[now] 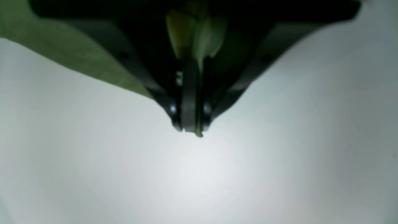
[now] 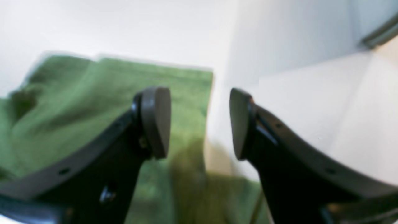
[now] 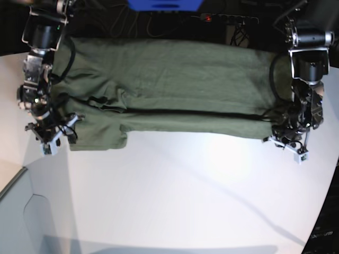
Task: Layout the t-shirt on the table in an organized manner, then fold the t-shirt properly
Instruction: 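Fold the grasped corners over toward the arms with both grippers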
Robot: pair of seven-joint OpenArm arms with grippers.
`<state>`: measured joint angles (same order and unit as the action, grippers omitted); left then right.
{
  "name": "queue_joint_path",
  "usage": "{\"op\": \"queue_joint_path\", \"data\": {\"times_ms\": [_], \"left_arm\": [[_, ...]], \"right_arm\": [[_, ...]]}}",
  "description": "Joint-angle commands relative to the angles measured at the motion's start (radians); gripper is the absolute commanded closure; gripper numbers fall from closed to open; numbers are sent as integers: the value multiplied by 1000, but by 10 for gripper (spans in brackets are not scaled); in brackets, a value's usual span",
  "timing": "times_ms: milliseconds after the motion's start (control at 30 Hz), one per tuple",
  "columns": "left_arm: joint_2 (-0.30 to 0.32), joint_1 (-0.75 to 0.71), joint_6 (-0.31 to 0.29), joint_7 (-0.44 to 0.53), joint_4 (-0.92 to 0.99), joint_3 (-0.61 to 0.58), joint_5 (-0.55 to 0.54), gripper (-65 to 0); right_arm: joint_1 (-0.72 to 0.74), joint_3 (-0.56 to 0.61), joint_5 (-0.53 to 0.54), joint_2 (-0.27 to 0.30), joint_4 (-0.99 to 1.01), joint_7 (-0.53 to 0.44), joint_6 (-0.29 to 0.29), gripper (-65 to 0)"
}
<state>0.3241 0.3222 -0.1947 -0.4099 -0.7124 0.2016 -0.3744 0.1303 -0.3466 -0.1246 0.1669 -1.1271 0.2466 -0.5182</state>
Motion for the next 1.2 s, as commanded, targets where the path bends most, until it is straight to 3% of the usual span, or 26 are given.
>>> {"op": "queue_joint_path", "data": {"times_ms": [0,167,267,533,600,667,800,1167], "left_arm": [[13,19,-1,1,-11,2,1,-8],[14,16,-1,1,-11,2,1,-1],[14,15,-1,1,-11,0,1,-1],[16,15,-1,1,-11,0,1,-1],[16,15,-1,1,-11,0,1,-1],[16,15,-1,1,-11,0,1,-1],[16,18,-1,1,-13,8,1,-1],[11,65,-1,7,-25,9,-10,-1]], "right_arm": [[58,-2,12,27,12,-8,2,-307],[196,2,12,59,198,64,3,-340],[242,80,10,86,302,61,5,-378],[249,179,10,101,373,58,7,-398],[249,209,10,101,374,58,2,-365],[248,240,12,101,374,58,2,-281],[257,263,12,101,374,58,5,-2],[381,260,13,118,371,58,7,0]]}}
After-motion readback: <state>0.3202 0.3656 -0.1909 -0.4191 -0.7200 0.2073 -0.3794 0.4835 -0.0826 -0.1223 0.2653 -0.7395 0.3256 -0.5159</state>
